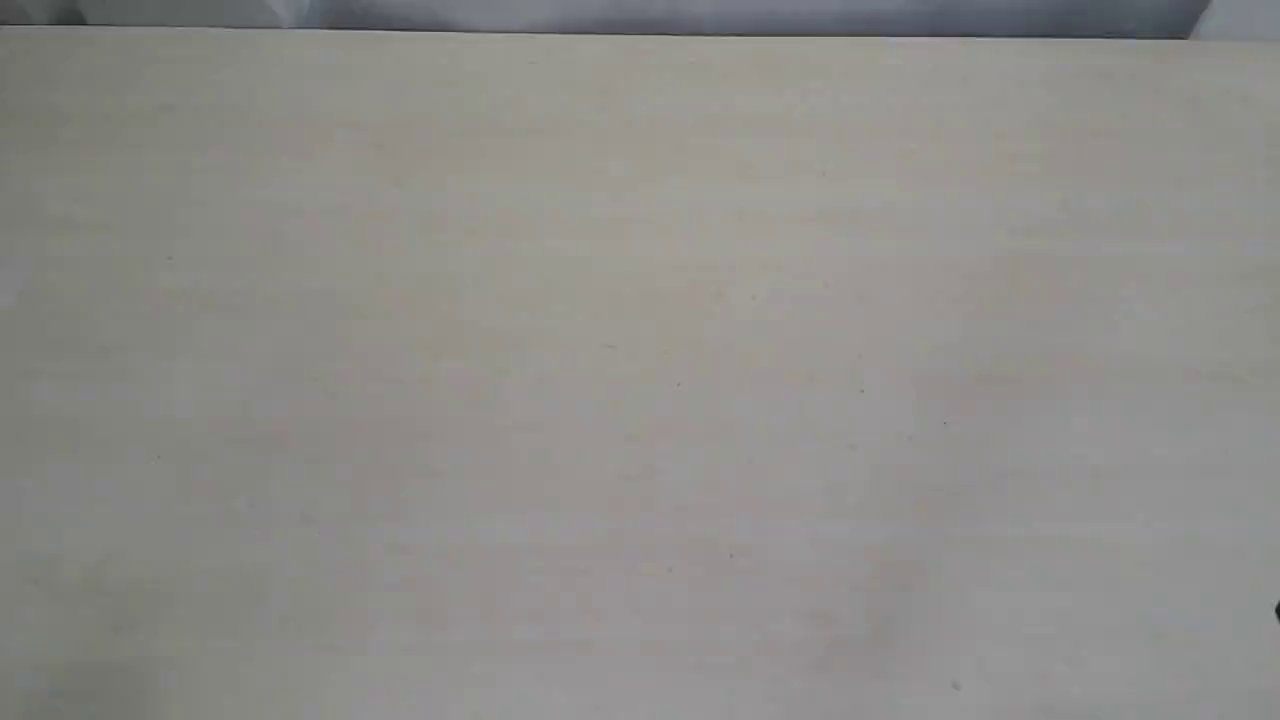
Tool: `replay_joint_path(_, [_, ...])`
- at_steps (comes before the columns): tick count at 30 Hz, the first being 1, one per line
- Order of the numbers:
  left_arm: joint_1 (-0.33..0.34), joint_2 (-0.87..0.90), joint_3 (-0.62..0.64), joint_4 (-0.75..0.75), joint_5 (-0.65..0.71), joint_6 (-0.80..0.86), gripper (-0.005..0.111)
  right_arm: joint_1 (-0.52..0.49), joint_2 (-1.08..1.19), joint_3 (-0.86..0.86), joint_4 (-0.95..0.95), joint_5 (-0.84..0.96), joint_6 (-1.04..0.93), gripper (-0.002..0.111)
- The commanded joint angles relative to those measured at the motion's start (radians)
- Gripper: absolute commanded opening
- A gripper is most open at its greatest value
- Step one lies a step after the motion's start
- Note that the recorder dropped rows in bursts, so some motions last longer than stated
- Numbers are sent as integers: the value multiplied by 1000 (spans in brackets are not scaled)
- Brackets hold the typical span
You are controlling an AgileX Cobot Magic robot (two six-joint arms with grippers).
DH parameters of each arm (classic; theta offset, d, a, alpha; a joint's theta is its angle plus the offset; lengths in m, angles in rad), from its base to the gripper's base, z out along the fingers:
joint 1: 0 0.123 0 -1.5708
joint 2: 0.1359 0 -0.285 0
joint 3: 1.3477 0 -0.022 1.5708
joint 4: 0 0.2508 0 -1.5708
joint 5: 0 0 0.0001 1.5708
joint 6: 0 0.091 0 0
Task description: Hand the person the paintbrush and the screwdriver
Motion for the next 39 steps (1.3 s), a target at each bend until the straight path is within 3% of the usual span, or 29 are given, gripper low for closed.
replay_joint_path(1, [-8, -2, 2, -1, -8, -2, 0, -3, -5, 2, 22, 5, 4, 5])
replay_joint_path(39, [-8, -2, 2, -3, -5, -2, 0, 31, -5, 2, 22, 5, -1, 5])
